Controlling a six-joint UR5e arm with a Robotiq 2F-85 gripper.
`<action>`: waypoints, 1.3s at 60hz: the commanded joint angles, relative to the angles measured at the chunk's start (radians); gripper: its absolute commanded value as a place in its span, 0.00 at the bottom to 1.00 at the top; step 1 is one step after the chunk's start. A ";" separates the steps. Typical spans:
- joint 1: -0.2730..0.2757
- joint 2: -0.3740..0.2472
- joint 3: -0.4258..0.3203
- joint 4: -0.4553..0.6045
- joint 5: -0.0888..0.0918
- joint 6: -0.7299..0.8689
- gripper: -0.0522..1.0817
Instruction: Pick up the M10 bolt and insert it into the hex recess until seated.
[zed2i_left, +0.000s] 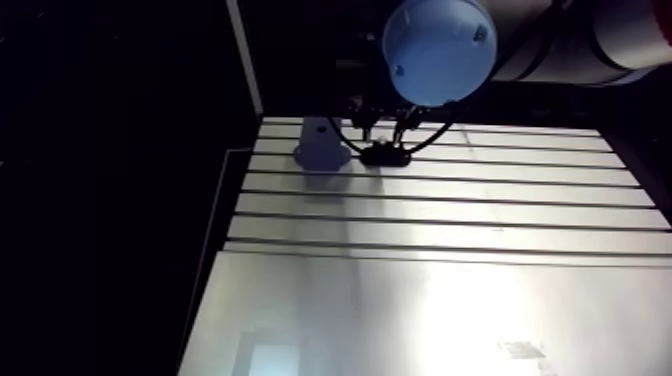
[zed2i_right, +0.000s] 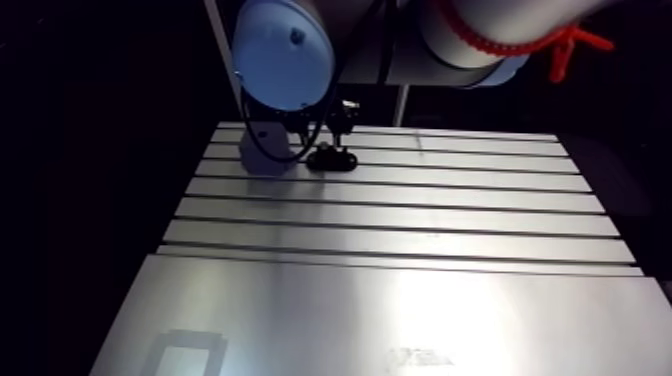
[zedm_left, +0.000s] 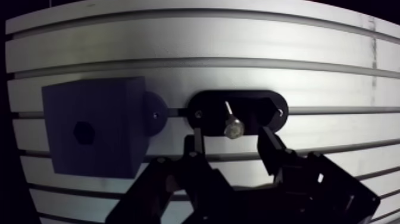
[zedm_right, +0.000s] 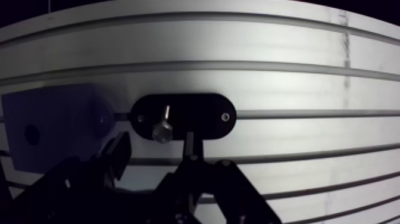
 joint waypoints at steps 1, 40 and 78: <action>-0.001 0.005 0.001 0.000 0.000 0.000 0.43; -0.001 0.008 0.001 -0.001 -0.002 0.000 0.48; -0.001 0.009 -0.001 -0.002 -0.002 -0.003 0.51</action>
